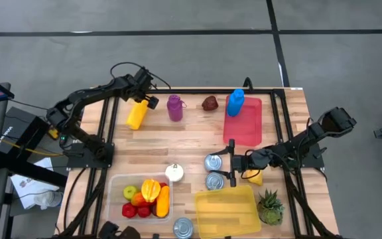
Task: Pick & Place Food Item
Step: Put the yellow water bottle into the red bin
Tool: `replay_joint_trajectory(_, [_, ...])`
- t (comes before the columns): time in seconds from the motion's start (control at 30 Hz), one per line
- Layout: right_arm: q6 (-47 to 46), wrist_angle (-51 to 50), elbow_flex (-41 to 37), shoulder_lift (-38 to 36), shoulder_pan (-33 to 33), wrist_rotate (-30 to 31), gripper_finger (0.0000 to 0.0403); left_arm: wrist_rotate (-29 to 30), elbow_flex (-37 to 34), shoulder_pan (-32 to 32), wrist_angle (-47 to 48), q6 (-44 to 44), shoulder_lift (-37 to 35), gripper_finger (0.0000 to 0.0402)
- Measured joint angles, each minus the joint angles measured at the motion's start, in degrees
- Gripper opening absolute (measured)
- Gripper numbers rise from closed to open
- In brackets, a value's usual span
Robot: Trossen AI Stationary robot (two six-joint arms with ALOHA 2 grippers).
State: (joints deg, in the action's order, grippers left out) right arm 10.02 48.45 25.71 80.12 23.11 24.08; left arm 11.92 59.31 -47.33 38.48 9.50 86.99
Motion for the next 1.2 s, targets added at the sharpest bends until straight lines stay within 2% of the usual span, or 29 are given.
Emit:
replay_joint_trajectory(0.3, [-0.02, 0.02, 0.0, 0.0, 0.0, 0.0, 0.0282, 2.7, 4.09, -1.47, 10.4, -6.77, -6.59, 0.0397])
replay_joint_trajectory(0.43, [-0.02, 0.02, 0.0, 0.0, -0.01, 0.0, 0.0282, -0.27, 4.17, -3.92, 13.17, -6.13, -7.11, 0.0388])
replay_joint_trajectory(0.57, [-0.03, 0.02, 0.0, 0.0, -0.02, 0.0, 0.0282, -4.32, 4.12, -4.41, 16.35, -3.27, -3.69, 0.0371])
replay_joint_trajectory(0.77, [-0.17, 0.02, 0.0, 0.0, -0.04, 0.0, 0.0282, -4.48, 4.75, -3.69, 17.08, -2.78, 1.97, 0.0365])
replay_joint_trajectory(1.07, [-0.44, 0.01, 0.01, 0.0, -0.82, -0.2, 0.0282, -6.32, 13.73, -3.76, 19.77, -2.59, 7.83, 0.0379])
replay_joint_trajectory(1.2, [-0.52, 0.0, 0.0, 0.0, -1.07, -0.2, 0.0282, -6.99, 18.56, -4.16, 24.13, -1.91, 12.12, 0.0379])
